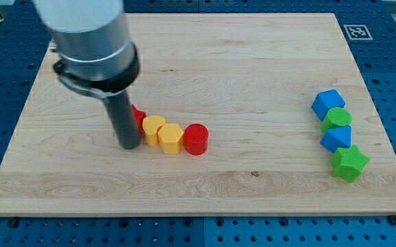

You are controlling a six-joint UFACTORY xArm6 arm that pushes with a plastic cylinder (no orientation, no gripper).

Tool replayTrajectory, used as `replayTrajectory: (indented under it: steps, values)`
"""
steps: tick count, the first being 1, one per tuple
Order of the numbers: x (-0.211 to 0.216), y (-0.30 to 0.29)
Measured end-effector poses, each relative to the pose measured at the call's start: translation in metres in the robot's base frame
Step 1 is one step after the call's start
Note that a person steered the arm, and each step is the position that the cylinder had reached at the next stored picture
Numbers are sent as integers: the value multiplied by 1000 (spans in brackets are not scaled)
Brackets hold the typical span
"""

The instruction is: Slide the red star to the center

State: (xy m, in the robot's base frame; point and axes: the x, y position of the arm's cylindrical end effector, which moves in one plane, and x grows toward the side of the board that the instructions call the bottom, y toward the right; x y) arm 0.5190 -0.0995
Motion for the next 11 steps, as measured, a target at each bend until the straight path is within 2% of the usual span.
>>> replayTrajectory:
  steps: [2,4,5,9,11]
  values:
    - [-5,-4]
    - [-8,-63]
    - [-27,-68]
    - [-44,91]
    - [-82,101]
